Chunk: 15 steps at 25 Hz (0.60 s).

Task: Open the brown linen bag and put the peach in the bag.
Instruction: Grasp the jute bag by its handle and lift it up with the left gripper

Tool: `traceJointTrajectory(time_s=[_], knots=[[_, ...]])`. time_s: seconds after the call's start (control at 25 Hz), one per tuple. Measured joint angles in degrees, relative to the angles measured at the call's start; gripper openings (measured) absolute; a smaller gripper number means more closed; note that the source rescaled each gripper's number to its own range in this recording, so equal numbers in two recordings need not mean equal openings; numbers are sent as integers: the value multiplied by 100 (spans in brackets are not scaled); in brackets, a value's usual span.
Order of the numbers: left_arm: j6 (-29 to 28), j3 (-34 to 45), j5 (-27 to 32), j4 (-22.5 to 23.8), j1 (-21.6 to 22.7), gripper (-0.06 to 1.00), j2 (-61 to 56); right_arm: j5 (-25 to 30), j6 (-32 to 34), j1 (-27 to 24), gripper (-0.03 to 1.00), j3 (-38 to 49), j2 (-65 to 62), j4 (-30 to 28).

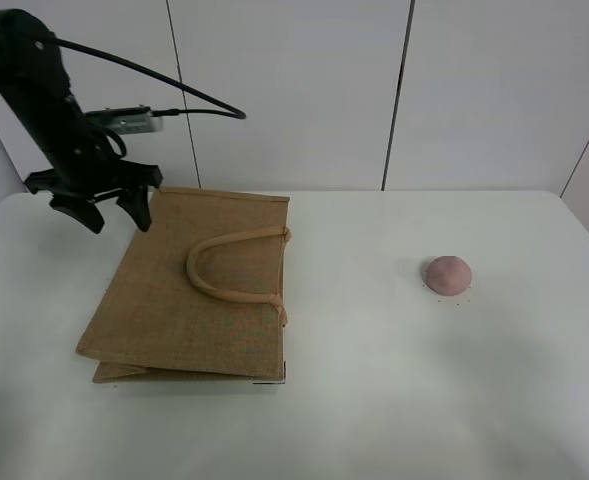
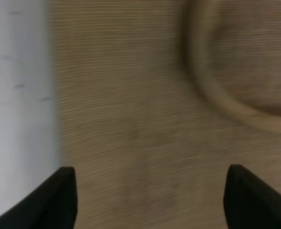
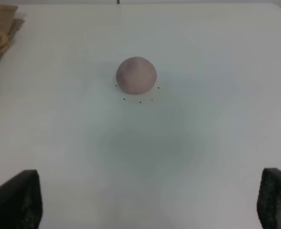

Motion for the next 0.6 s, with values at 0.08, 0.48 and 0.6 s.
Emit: traceJointTrajectory(time_s=[0.08,0.48,0.6], knots=[[-118,-164,-5,-12,-242,99,248,0,0,0,100,0,0,0],[-437,-1019,-348,94,-671,99,1411,0,0,0,100,0,0,0],[-445,-1074,-392,188,-671,99,1637,0,0,0,100,0,0,0]])
